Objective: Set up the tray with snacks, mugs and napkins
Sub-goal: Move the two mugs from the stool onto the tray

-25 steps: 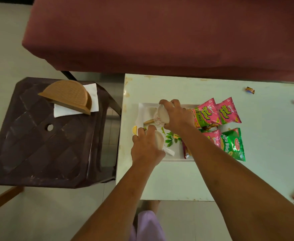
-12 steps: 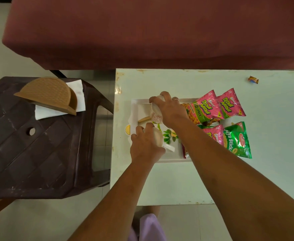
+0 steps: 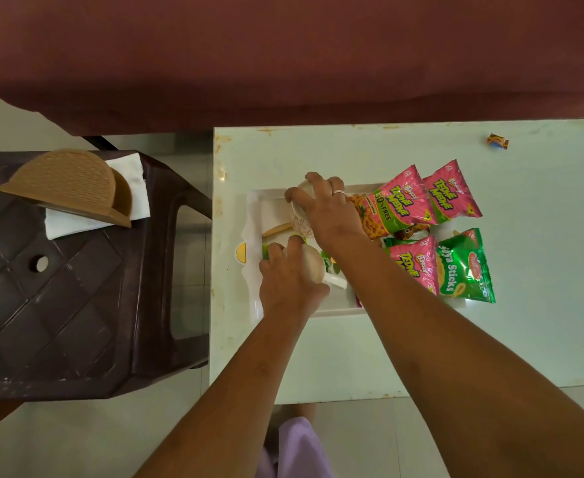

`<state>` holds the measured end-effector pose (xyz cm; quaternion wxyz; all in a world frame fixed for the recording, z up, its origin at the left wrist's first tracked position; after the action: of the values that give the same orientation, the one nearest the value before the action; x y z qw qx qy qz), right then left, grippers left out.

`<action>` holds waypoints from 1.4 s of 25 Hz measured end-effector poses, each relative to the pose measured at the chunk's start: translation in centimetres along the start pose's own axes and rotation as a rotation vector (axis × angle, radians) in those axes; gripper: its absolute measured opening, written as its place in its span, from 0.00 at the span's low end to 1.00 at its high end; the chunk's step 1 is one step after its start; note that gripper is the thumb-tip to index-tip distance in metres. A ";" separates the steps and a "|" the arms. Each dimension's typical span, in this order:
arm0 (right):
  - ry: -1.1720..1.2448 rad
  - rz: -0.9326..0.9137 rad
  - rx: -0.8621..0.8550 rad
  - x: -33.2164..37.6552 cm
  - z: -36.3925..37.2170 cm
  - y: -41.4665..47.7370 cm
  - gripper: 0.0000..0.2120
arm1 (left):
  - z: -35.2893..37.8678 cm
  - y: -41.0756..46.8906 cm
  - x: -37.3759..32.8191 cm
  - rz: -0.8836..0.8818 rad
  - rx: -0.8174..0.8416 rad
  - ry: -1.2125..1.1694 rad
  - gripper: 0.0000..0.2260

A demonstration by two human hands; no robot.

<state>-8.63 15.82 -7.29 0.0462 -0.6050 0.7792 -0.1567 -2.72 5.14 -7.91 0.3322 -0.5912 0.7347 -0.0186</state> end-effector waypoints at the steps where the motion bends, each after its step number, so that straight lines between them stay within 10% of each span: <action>1: 0.006 -0.018 -0.007 -0.2 0.0 -0.2 0.36 | 0.1 -0.1 -0.1 0.012 -0.005 0.015 0.34; 7: 0.308 0.050 -0.017 -4.3 0.3 -2.7 0.52 | 1.1 -0.5 -1.0 0.127 -0.035 -0.014 0.38; 14: 0.835 0.180 -0.158 -5.8 3.4 -9.3 0.26 | 1.8 -0.6 -1.9 0.141 -0.137 -0.169 0.39; 35: 0.791 0.317 -0.030 -4.9 5.3 -13.0 0.30 | 2.4 -1.6 -1.4 0.232 0.030 -0.222 0.40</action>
<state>6.09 16.65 -9.00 -0.2416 -0.3714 0.8226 -0.3565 -0.03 6.77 -8.47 0.4202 -0.4957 0.7564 0.0746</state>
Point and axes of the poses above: each hand's wrist, its own y-axis towards the middle knuckle, its own z-axis out of the palm, x = y × z, the point moved 4 cm from there along y, towards the middle knuckle, and after that the axes turned 7 degrees about z, right-handed, at the moved point
